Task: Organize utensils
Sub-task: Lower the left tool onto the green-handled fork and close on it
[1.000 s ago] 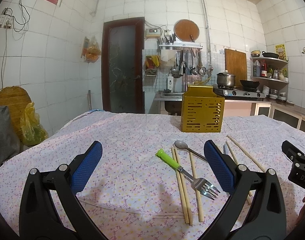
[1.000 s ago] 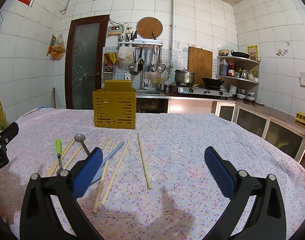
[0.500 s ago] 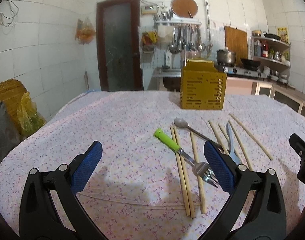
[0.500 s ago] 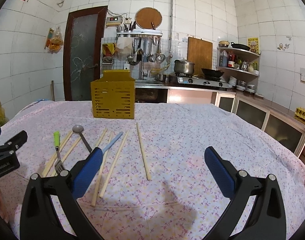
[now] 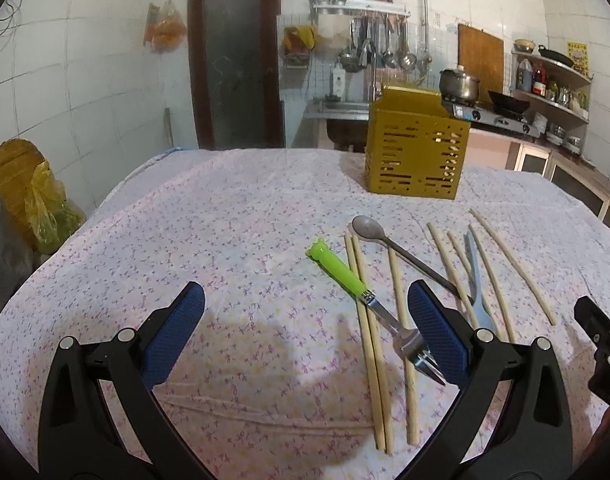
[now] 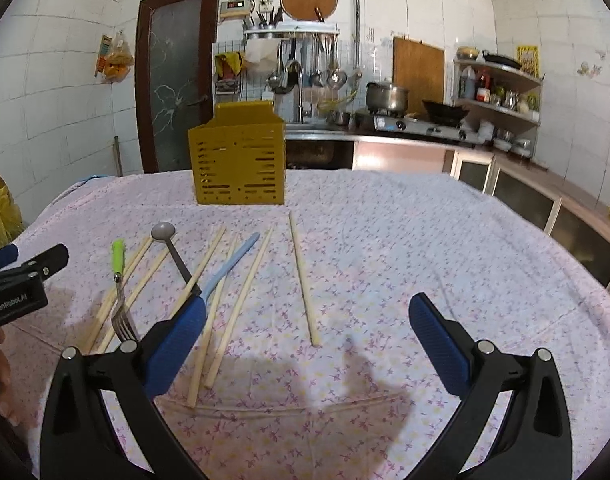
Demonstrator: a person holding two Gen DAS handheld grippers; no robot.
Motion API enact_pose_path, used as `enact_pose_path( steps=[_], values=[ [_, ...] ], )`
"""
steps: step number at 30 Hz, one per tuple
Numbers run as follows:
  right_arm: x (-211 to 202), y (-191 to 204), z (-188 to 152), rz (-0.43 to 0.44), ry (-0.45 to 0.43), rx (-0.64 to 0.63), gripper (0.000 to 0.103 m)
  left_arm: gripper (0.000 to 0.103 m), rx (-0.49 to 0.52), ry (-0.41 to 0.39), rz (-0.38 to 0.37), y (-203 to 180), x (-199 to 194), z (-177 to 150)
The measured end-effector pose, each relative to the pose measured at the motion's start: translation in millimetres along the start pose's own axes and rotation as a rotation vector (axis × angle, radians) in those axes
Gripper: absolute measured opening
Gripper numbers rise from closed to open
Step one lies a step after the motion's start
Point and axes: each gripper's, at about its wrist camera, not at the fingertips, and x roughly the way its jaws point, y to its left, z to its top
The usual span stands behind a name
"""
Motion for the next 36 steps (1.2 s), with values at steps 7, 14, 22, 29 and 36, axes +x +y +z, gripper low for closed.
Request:
enact_pose_path(
  steps=[7, 14, 22, 29, 36],
  values=[
    [20.9, -0.7, 12.4, -0.023, 0.013, 0.002, 0.099, 0.098, 0.010, 0.068, 0.023, -1.4, 27.9, 15.1],
    [49.4, -4.8, 20.9, -0.019, 0.095, 0.004, 0.099, 0.098, -0.007, 0.149, 0.017, 0.7, 59.2, 31.6],
    [73.2, -9.5, 29.7, -0.042, 0.145, -0.004, 0.099, 0.097, -0.035, 0.251, -0.001, -0.9, 91.9, 40.6],
    [92.2, -13.7, 40.5, -0.043, 0.185, -0.014, 0.099, 0.080, -0.062, 0.348, -0.002, -5.0, 120.2, 41.0],
    [122.9, -13.3, 61.2, -0.035, 0.189, -0.031, 0.099, 0.066, -0.077, 0.425, -0.023, -12.2, 136.8, 36.9]
  ],
)
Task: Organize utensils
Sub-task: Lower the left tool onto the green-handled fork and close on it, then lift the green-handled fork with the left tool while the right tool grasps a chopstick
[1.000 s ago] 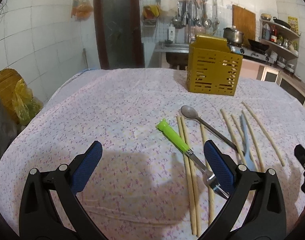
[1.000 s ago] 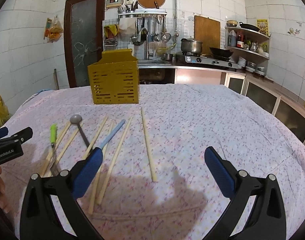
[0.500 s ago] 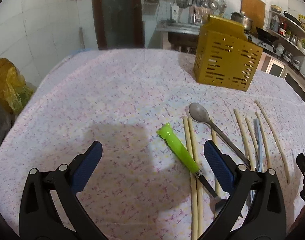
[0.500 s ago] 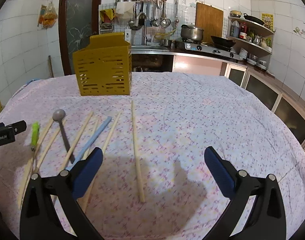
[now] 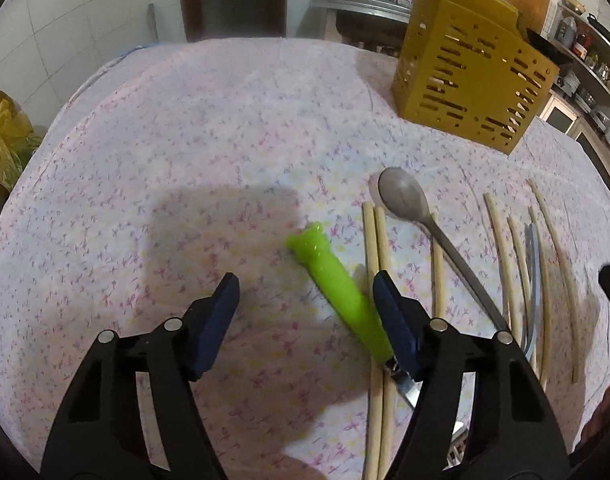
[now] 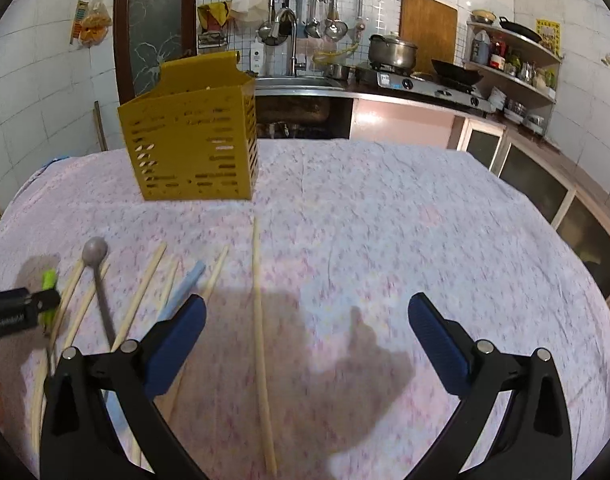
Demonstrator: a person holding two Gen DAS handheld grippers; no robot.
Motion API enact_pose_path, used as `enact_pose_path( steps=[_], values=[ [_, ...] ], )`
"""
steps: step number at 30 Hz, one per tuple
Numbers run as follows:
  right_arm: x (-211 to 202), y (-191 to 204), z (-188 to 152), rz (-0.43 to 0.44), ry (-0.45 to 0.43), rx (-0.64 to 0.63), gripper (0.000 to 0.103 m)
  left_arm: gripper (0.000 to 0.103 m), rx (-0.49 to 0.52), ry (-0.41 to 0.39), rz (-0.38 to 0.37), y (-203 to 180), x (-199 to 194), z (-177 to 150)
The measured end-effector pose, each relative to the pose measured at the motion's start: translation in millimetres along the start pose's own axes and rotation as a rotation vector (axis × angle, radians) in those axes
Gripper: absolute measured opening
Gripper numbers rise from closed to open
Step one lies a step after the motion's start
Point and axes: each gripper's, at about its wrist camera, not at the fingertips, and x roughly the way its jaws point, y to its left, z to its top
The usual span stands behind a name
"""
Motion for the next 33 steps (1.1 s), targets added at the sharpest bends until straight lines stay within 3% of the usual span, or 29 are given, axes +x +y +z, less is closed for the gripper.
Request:
enact_pose_path(
  steps=[4, 7, 13, 19, 23, 27, 31, 33],
  values=[
    [30.7, 7.4, 12.9, 0.002, 0.050, -0.032, 0.098, 0.055, 0.008, 0.022, -0.039, -3.1, 3.6, 6.0],
    [49.0, 11.4, 20.7, 0.033, 0.097, -0.037, 0.089, 0.051, 0.014, 0.051, -0.059, -4.7, 7.8, 11.6],
    [87.4, 15.8, 27.1, 0.061, 0.206, -0.048, 0.075, 0.050, -0.002, 0.074, -0.077, 1.9, 7.9, 16.2],
    [85.9, 15.8, 27.1, 0.078, 0.195, -0.021, 0.070, 0.050, -0.033, 0.063, -0.048, 6.5, 4.5, 9.0],
    [83.9, 17.6, 26.9, 0.078, 0.190, -0.025, 0.054, 0.050, -0.038, 0.059, -0.028, 3.5, 3.1, 4.2],
    [89.4, 19.4, 32.4, 0.080, 0.194, -0.015, 0.048, 0.047, -0.035, 0.067, -0.009, -2.7, 7.2, 6.8],
    [94.7, 27.2, 40.1, 0.079, 0.202, -0.041, 0.036, 0.029, -0.036, 0.070, -0.014, -1.4, 11.0, 14.3],
    [95.9, 29.2, 41.6, 0.087, 0.209, -0.046, 0.020, 0.028, -0.036, 0.079, -0.029, 0.5, 14.3, 20.3]
  ],
)
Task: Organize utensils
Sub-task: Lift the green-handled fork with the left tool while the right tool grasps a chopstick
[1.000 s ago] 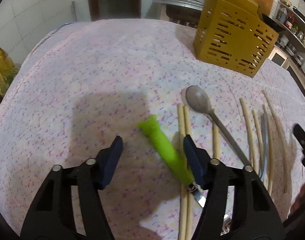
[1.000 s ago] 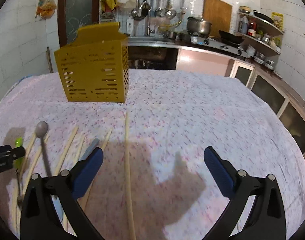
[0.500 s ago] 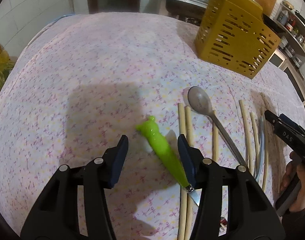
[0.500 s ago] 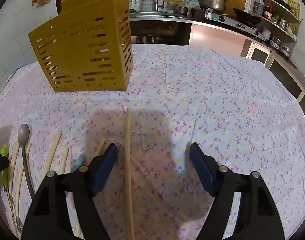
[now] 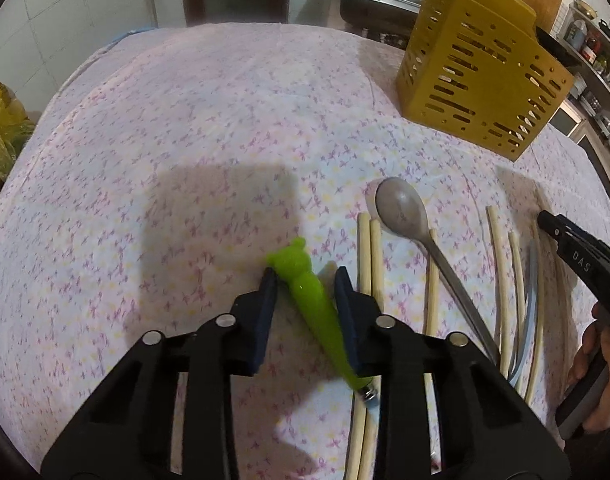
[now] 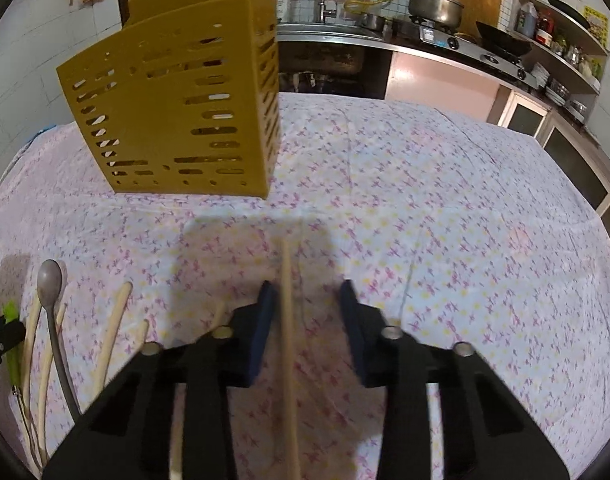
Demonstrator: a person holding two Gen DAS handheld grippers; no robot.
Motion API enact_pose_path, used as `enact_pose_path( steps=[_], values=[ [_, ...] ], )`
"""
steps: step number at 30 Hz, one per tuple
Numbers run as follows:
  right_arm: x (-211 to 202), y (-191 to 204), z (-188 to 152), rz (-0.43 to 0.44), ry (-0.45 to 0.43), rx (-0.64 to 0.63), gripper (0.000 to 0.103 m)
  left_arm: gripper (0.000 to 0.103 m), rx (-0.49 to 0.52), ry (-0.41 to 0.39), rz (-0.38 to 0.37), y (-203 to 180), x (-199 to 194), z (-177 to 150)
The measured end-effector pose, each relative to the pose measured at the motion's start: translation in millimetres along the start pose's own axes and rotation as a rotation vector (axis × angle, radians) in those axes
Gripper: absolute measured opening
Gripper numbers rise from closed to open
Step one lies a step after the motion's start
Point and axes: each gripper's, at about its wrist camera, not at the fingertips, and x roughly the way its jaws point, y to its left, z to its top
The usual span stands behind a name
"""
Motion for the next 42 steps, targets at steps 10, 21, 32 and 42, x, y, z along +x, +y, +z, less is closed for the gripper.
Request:
enact_pose_path(
  steps=[10, 21, 32, 42],
  values=[
    [-27.8, 7.2, -17.4, 0.022, -0.026, 0.014, 0.006, 0.021, 0.063, 0.005, -0.042, -5.9, 5.5, 25.5],
    [-97.3, -12.1, -26.0, 0.055, -0.225, 0.121, 0.006, 0.017, 0.181, -0.169, -0.136, -20.4, -53.6, 27.8],
    [-150.0, -3.1, -43.4, 0.050, -0.440, 0.124, 0.006, 0.017, 0.262, -0.403, -0.177, -25.0, -117.7, -5.2],
    [-181.9, 3.3, -65.1, 0.041, -0.583, 0.135, 0.006, 0.017, 0.242, -0.491, -0.205, -15.5, -144.8, -26.3]
  ],
)
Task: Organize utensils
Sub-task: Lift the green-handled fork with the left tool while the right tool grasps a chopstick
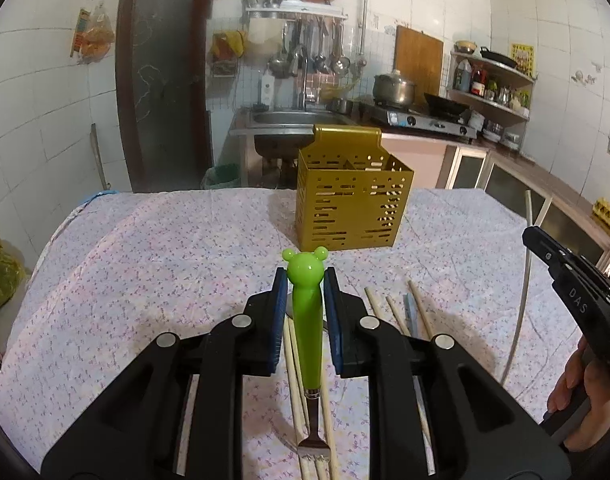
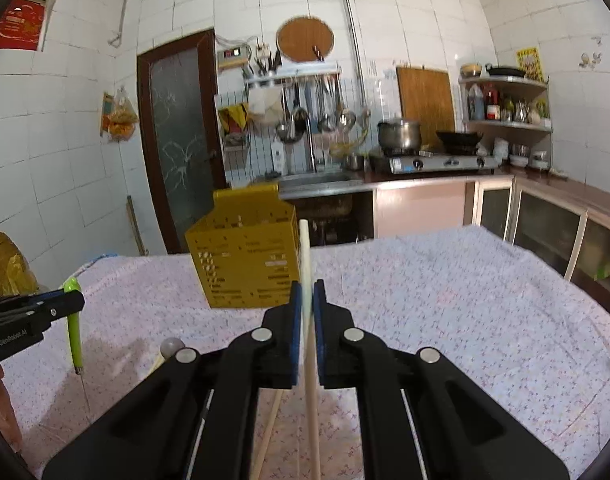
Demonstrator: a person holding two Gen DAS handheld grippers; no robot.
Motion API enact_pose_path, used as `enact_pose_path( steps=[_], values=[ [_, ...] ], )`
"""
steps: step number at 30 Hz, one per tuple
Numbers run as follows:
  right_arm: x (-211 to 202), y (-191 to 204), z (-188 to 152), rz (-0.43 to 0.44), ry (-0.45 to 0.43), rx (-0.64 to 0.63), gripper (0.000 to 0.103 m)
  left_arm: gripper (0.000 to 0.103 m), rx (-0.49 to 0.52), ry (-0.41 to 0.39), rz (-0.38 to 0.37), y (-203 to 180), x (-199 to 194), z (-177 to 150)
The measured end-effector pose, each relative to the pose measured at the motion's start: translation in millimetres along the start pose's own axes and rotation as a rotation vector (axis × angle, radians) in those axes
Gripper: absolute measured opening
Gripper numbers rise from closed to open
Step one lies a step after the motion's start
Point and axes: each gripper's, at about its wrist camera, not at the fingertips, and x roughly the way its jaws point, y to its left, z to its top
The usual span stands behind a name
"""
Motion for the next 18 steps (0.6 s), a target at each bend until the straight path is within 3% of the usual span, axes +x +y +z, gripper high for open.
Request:
enact_pose_path(
  steps=[6, 18],
  values=[
    [-11.6, 5.0, 2.5, 0.017, -0.059, -0.003, 0.006, 0.017, -0.006, -0.041, 0.009, -1.1, -13.9, -7.6],
    [-18.8, 9.9, 8.7, 0.035, -0.083, -0.045, 0.003, 0.017, 0.007, -0.085, -0.002, -10.1, -30.9, -2.9]
  ],
)
